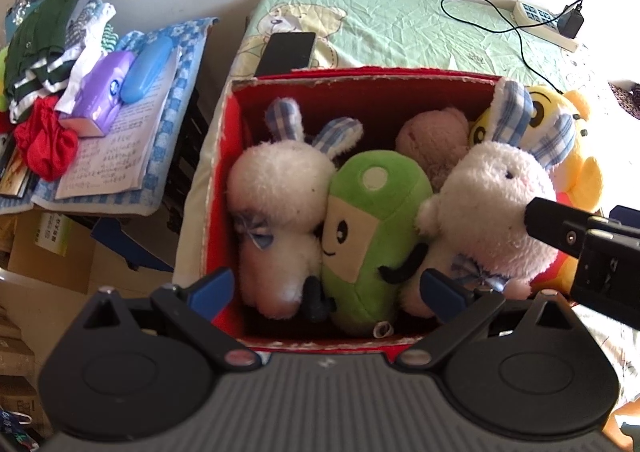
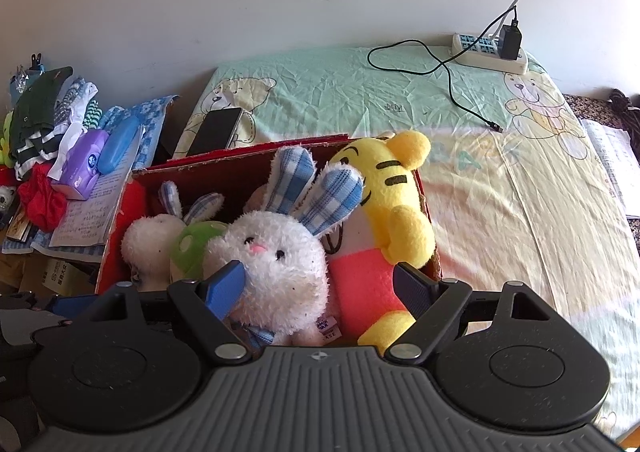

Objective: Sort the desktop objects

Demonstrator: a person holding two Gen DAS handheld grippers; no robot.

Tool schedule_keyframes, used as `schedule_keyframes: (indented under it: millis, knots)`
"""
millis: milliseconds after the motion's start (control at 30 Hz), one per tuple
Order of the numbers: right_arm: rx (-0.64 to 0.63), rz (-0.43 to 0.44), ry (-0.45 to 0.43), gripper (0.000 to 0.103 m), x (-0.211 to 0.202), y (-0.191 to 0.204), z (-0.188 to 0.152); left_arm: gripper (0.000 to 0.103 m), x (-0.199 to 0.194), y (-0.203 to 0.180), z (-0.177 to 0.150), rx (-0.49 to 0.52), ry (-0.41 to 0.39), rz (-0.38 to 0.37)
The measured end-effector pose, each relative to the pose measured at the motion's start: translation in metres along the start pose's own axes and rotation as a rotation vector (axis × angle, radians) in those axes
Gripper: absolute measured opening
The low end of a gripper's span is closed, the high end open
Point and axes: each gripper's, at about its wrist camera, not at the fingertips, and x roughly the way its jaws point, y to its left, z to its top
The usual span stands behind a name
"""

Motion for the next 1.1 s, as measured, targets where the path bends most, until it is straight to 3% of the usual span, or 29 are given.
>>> schedule_keyframes:
  millis: [500, 1100]
  knots:
    - [-0.004, 0.003, 0.000, 0.084, 0.002, -0.001, 0.001, 0.100, 0.006, -0.001, -0.003, -0.016, 0.012, -0.001]
    - [0.001, 0.013, -0.019, 0.083, -0.011, -0.016, 0.001, 0.100, -0.004, -0.025, -0.007, 0.047, -0.004, 0.018]
